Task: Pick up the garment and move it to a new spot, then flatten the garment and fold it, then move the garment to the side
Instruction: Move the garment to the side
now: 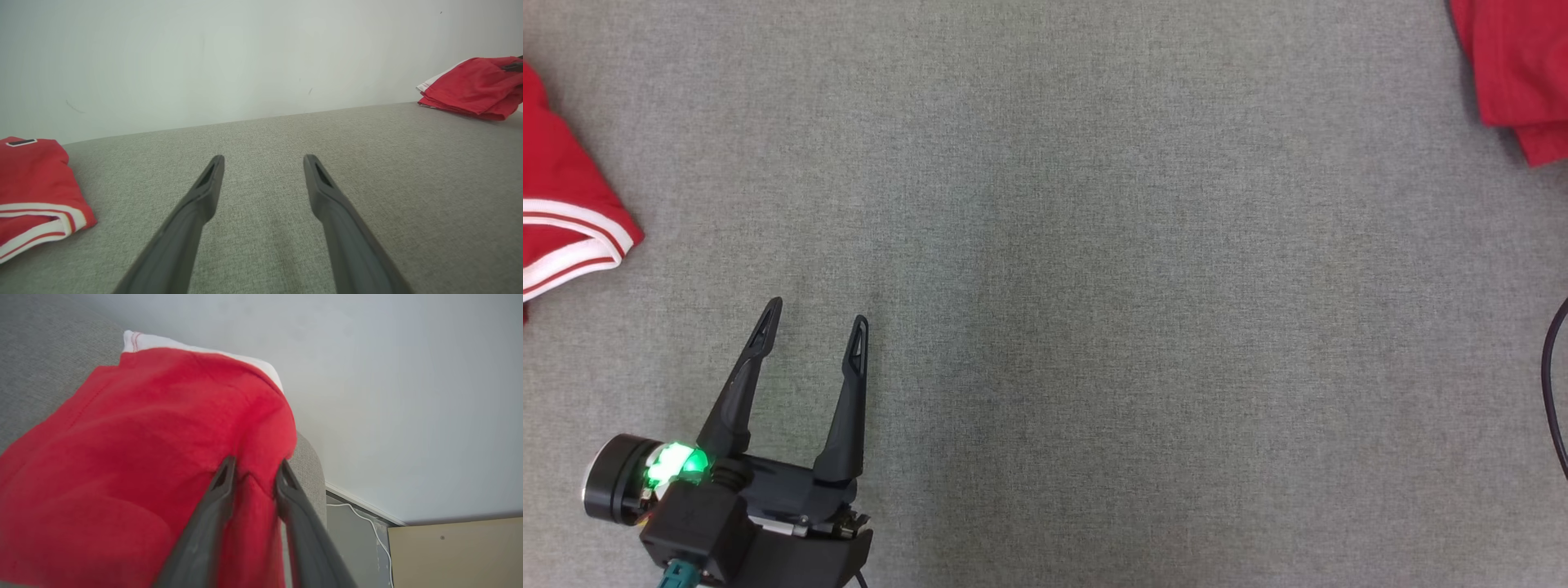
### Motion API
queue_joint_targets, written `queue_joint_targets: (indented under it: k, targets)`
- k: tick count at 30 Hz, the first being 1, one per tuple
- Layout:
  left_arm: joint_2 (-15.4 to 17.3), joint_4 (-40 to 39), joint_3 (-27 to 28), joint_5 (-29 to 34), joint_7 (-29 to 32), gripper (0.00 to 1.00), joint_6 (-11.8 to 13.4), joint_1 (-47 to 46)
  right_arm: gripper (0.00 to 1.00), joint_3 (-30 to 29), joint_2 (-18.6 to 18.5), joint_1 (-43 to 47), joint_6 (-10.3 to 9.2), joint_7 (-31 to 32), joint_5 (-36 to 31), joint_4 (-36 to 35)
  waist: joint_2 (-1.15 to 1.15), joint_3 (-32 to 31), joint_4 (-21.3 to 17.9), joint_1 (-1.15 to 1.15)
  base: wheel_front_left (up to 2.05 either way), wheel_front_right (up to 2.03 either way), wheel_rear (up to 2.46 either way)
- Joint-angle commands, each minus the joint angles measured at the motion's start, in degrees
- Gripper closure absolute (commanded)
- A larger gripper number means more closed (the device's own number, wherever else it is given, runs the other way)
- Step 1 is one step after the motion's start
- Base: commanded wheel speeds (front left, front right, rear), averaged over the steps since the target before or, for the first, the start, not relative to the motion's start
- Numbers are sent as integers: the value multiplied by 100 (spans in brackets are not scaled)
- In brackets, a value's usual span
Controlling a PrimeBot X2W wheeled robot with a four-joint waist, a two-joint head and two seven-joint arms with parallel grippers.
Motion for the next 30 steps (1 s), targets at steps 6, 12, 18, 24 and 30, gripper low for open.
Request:
queue_joint_targets:
  k: [6, 12, 18, 24, 30]
  targets:
    - [-2, 51, -41, -23, -8, 0, 48, 28, 0, 12, 91, -122, -6, -74, -187, 288, 0, -67, -25, 0, 0, 0, 0]
    - [-64, 142, -60, -133, -8, 0, 86, 37, 0, -393, 394, -127, -6, -734, 373, 431, 0, -255, -48, 0, 0, 0, 0]
    - [-126, 248, -19, -280, -8, 0, 125, 146, 0, -623, 738, 27, -6, -1136, 477, 209, 0, -562, -88, 0, 0, 0, 0]
    - [-206, 363, 65, -369, -8, 0, 181, 306, 0, -1879, 1065, 636, -6, -1167, 299, -695, 0, -966, -180, 0, 0, 0, 0]
    - [-264, 453, 191, -459, -8, 0, 191, 496, 0, -3893, 1617, 2247, -6, -1161, -370, -1693, 0, -1411, -269, 0, 0, 0, 0]
